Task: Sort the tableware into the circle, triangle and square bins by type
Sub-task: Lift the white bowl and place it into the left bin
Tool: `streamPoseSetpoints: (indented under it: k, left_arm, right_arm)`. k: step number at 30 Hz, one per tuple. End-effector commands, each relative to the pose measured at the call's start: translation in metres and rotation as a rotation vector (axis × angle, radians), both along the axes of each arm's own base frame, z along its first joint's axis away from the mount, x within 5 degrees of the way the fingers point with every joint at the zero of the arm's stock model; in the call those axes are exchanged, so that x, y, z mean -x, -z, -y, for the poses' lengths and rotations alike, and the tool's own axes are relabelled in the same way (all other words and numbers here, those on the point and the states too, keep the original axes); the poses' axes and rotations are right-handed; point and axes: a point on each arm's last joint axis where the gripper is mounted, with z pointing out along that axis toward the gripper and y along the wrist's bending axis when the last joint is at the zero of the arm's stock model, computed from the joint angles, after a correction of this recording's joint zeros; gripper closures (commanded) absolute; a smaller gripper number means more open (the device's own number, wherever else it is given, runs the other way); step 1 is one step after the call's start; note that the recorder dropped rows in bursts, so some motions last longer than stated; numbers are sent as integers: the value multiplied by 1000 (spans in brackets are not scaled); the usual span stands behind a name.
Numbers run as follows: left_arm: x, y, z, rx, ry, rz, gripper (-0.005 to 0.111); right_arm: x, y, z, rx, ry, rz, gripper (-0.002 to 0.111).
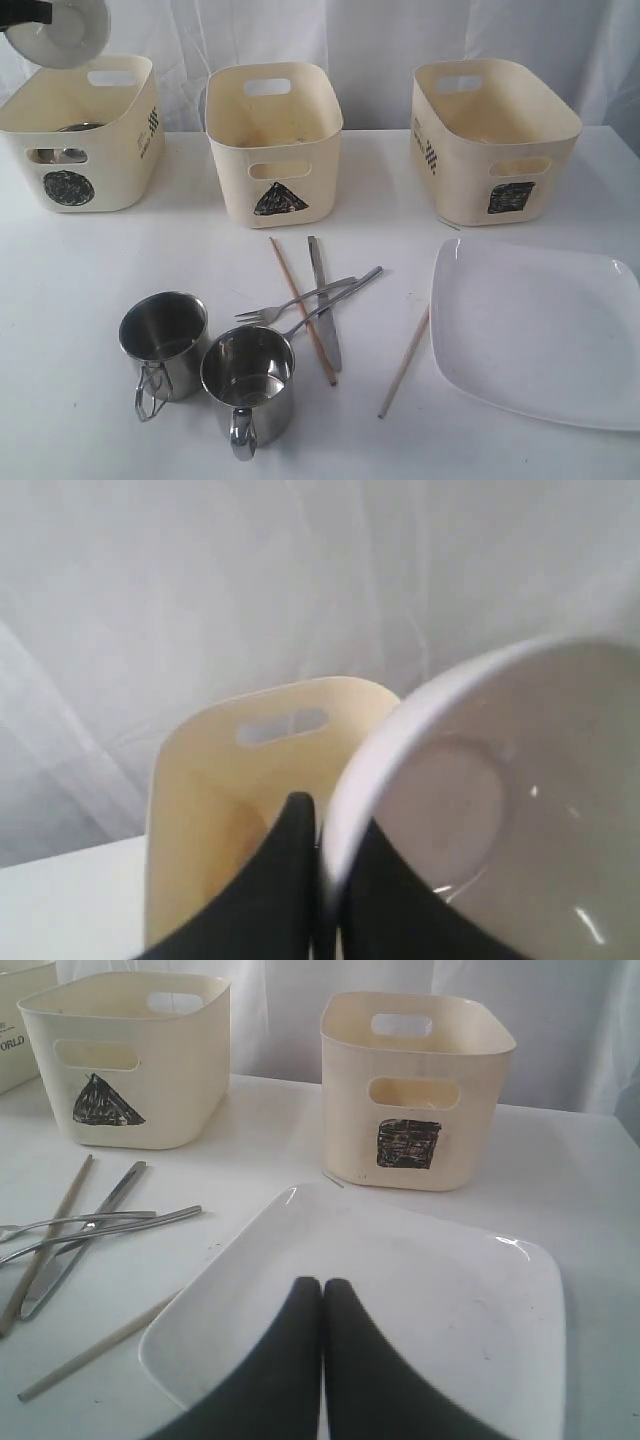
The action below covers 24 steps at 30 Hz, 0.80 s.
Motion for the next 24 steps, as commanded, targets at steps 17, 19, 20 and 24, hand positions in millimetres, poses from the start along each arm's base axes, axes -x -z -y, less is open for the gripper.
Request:
streamPoseSetpoints:
  k: [17,19,20,24]
  left_arm:
    - [-73,86,-26,15,-47,-108,61]
    - [-65,76,-22,31,5,-135,61]
    - [-61,72,-20,30,39,-155,61]
    - [-35,47,-5,68,185,-254,61]
  right_arm:
    - [0,1,0,3,-3,14,108]
    - [0,1,0,3,-3,14,108]
    - [0,1,0,3,-3,14,108]
    - [0,1,0,3,-3,14,108]
